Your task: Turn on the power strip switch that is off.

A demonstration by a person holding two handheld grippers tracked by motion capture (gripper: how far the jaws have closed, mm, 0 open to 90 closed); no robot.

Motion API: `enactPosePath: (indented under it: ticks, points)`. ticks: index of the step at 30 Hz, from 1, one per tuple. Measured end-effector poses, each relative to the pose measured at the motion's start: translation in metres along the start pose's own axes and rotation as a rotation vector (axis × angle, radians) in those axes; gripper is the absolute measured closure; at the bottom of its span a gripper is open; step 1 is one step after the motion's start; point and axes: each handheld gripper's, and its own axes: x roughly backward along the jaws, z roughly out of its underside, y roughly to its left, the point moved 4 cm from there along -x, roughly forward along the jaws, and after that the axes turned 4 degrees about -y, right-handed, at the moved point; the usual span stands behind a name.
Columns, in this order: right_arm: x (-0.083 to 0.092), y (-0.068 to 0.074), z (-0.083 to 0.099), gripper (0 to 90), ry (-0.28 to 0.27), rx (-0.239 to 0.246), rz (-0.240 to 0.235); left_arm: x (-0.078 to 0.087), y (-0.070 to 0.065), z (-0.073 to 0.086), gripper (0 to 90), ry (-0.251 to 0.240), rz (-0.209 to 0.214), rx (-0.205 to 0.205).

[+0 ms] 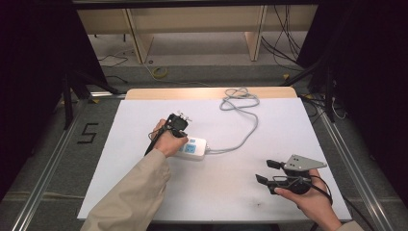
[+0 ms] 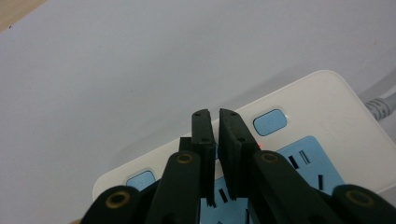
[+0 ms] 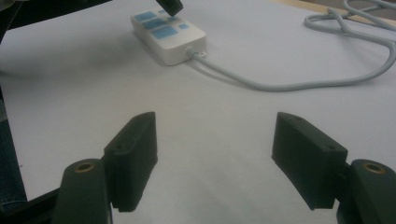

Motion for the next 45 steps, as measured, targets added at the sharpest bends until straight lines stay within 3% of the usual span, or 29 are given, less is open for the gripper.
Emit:
enactPosePath:
  ticks: [6,9,10,15,22,26,32,40,45]
  points:
    - [0.000,0.000,0.000,31.3,0.000,-0.001,0.002,0.010,0.002,-0.002,75.9,-0.048,-0.001,-0.004]
    - [0.000,0.000,0.000,31.3,0.000,-0.001,0.001,0.014,0.005,-0.004,66.5,-0.098,-0.007,0.006]
    - [0.000,0.000,0.000,31.3,0.000,-0.001,0.001,0.015,0.005,-0.004,62.5,-0.103,-0.003,0.022]
    - [0.000,0.000,0.000,31.3,-0.001,-0.002,0.001,0.018,0.008,-0.003,46.0,-0.121,0.004,0.018]
    - [0.001,-0.001,0.000,31.3,0.001,-0.004,0.001,0.024,0.006,0.000,29.3,-0.135,0.064,0.047]
    - [0.001,-0.001,0.000,31.3,0.000,-0.004,0.001,0.032,0.003,0.003,25.6,-0.178,0.082,0.041]
    - [0.000,0.000,0.000,31.3,0.000,-0.001,-0.001,0.045,-0.009,0.018,22.4,-0.228,0.145,0.006]
    - [0.000,0.000,0.000,31.3,0.001,0.001,-0.001,0.066,-0.026,0.036,19.9,-0.308,0.171,-0.060]
    - [0.000,0.000,0.001,31.3,0.003,-0.001,-0.002,0.075,-0.029,0.053,19.4,-0.343,0.173,-0.069]
